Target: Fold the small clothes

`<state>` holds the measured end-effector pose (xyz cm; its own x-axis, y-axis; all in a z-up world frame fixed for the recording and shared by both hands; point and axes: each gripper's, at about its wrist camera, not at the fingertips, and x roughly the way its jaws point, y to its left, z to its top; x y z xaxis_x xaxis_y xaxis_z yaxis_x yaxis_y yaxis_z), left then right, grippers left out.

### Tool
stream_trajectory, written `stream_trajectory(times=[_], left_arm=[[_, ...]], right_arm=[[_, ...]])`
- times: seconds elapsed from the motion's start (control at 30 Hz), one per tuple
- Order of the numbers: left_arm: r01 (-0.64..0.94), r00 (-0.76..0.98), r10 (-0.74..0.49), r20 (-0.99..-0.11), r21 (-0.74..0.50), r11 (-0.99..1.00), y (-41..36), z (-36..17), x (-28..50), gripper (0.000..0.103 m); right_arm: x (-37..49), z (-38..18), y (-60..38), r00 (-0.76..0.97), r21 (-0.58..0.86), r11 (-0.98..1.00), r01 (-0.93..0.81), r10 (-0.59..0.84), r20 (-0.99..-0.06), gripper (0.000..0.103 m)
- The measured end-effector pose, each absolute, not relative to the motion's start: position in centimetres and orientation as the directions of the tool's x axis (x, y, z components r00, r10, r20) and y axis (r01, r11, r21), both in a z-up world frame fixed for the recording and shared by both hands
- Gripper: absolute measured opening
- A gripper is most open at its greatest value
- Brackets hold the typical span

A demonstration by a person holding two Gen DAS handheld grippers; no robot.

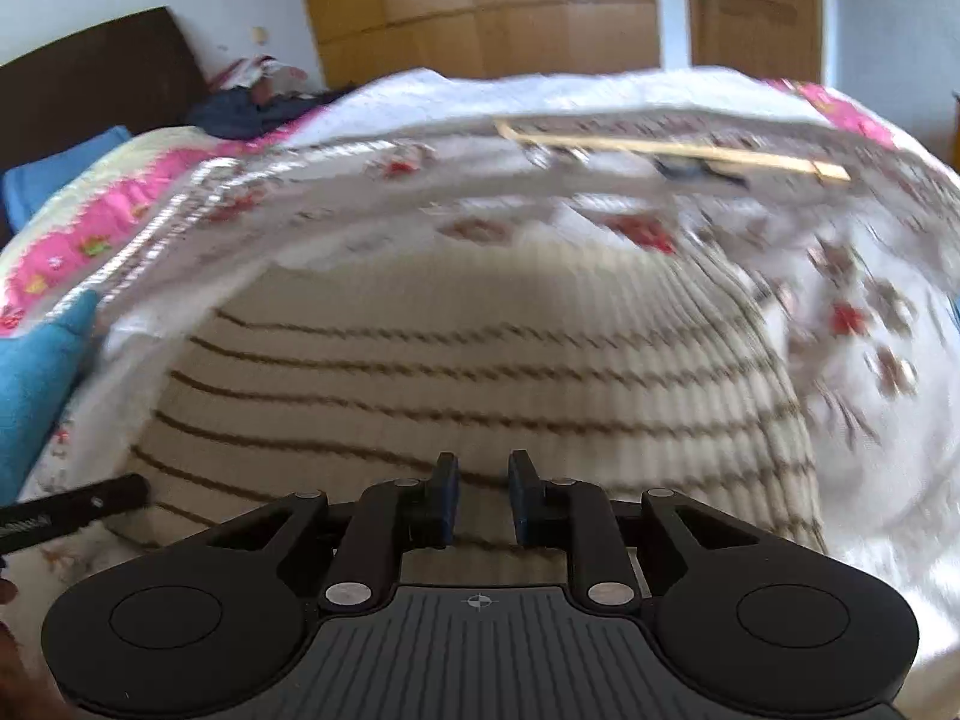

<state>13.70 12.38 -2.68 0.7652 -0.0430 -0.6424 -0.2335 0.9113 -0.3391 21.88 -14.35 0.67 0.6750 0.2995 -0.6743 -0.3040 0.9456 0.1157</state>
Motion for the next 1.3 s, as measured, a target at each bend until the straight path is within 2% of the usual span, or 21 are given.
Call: stream_trajectory(times=[0.23, 0.3, 0.4, 0.67, 0.8, 1.03, 1.3], left_arm=[[-0.198, 0.755, -0.089, -0.649, -0.356, 0.913, 12.2, -3.3, 14.2, 0.052], [-0.195, 0.751, -0.097, -0.653, -0.359, 0.913, 12.3, -3.5, 14.3, 0.053], [-0.194, 0.756, -0.109, -0.646, -0.379, 0.905, 12.5, -3.4, 14.2, 0.053], [-0.199, 0.766, -0.113, -0.633, -0.4, 0.895, 13.0, -3.3, 14.1, 0.053], [-0.196, 0.764, -0.116, -0.634, -0.4, 0.895, 13.0, -3.3, 14.0, 0.053], [-0.183, 0.771, -0.142, -0.621, -0.429, 0.884, 13.2, -3.3, 14.0, 0.053], [-0.164, 0.762, -0.134, -0.633, -0.39, 0.906, 12.6, -3.4, 14.2, 0.053]], right_arm=[[22.1, 0.8, -9.9, 0.653, 0.099, 0.923, -0.372, 0.336, -0.679, 0.02], [22.5, 0.0, -8.4, 0.617, 0.093, 0.913, -0.396, 0.34, -0.709, 0.029], [23.3, -1.5, -6.7, 0.582, 0.048, 0.914, -0.403, 0.297, -0.757, 0.03], [22.1, 0.0, -7.7, 0.628, 0.101, 0.925, -0.367, 0.326, -0.706, 0.03], [22.8, -1.4, -6.7, 0.592, 0.078, 0.929, -0.362, 0.294, -0.75, 0.03], [22.4, -1.0, -6.1, 0.608, 0.067, 0.926, -0.372, 0.297, -0.737, 0.032], [22.3, -0.8, -6.8, 0.61, 0.093, 0.933, -0.347, 0.3, -0.733, 0.032]])
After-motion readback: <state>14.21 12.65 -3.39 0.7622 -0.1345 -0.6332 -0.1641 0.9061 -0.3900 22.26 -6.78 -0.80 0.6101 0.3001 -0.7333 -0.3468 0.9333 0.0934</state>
